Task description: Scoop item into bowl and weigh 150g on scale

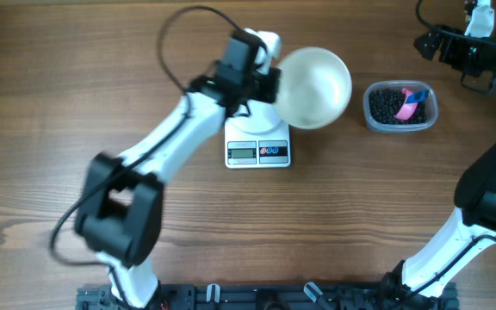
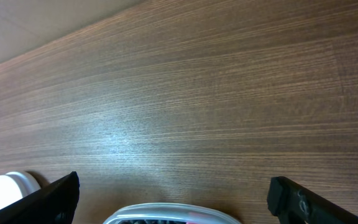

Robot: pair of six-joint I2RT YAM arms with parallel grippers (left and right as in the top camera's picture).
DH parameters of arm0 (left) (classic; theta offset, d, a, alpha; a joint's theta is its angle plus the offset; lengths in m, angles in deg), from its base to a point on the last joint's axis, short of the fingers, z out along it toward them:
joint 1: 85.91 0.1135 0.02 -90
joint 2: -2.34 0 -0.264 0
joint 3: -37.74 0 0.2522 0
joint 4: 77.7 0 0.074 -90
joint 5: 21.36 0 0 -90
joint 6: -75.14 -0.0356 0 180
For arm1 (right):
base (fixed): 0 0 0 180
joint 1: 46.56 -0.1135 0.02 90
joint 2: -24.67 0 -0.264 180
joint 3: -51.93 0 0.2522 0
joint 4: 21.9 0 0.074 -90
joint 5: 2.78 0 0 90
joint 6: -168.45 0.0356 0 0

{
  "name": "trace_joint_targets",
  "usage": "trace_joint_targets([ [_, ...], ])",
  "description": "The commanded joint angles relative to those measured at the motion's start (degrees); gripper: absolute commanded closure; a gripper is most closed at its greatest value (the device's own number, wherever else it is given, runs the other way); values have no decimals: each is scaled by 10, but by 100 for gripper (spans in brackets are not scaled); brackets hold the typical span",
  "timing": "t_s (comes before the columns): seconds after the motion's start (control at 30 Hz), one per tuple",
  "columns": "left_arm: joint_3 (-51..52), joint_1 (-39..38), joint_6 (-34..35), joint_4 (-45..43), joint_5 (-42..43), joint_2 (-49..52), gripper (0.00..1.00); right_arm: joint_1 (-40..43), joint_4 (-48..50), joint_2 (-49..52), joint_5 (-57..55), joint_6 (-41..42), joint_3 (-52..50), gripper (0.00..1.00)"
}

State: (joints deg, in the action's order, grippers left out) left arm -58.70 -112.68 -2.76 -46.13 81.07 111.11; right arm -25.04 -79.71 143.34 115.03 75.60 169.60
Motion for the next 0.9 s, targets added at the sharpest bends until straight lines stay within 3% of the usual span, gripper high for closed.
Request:
trace_joint_targets([
  [0.0,-10,43,38,65,-23,-31,96,-3,1,7,-4,0,10,0],
  [0.13,-9,52,38,156,-78,-13,96,-3,1,7,-4,0,10,0],
  [0.37,-9,52,38,167,-156,23,96,-3,1,7,-4,0,10,0],
  [0.53,-9,51,38,170,-157,46,95,-3,1,7,-4,0,10,0],
  [0.67,-9,52,38,168,-157,46,86,-3,1,7,-4,1,10,0],
  [0.87,-9,53,38,176,-158,46,86,-3,1,7,-4,0,10,0],
])
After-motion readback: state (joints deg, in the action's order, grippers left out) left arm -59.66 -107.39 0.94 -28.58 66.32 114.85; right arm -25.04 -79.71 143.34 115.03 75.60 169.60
